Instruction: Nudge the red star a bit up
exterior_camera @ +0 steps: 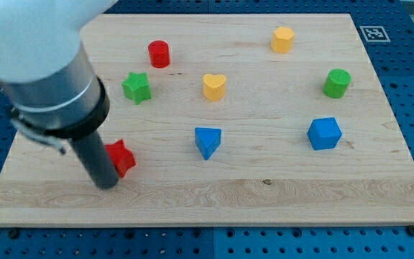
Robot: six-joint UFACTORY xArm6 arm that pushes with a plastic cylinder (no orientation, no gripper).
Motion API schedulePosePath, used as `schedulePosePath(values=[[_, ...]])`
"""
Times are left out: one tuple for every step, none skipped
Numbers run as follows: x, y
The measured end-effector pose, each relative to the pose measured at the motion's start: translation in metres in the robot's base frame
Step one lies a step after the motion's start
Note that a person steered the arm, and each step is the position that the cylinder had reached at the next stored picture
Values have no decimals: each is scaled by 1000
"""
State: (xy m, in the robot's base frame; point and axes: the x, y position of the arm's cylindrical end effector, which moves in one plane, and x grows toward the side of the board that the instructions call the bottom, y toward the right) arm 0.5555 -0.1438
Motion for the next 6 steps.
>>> schedulePosePath(values=[[-58, -5], [-73, -5], [-43, -5], [-21, 8], [-28, 46], [-62, 54]])
